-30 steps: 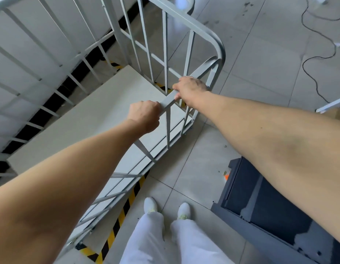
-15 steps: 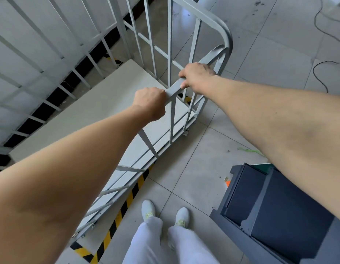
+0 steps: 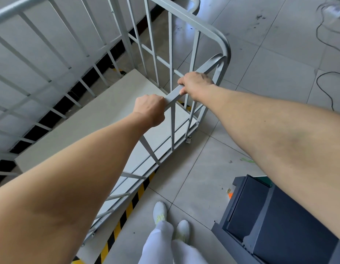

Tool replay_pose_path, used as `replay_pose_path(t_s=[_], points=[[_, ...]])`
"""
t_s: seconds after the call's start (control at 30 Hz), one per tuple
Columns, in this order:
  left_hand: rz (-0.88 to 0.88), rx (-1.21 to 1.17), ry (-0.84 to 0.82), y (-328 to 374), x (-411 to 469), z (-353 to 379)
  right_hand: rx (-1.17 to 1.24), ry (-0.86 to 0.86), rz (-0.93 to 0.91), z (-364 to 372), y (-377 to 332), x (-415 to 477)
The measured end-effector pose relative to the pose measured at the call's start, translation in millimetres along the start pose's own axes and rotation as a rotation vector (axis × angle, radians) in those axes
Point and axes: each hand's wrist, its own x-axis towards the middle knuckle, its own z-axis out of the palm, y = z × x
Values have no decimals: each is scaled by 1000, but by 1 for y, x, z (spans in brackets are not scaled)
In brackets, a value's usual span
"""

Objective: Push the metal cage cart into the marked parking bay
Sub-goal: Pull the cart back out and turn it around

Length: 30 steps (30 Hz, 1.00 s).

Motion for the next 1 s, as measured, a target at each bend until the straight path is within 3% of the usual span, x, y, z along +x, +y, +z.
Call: replay_pose_path(t_s=[0.47,0.83,1.0], points=[[10,-44,8,2,36,-9,22,-24,50,-12,12,33],[42,-61,-185,-2,46,-29,-38,-92,16,-22,10,26],[19,-51,-223,1,48,-33,-92,-115,-81,-24,14,29]])
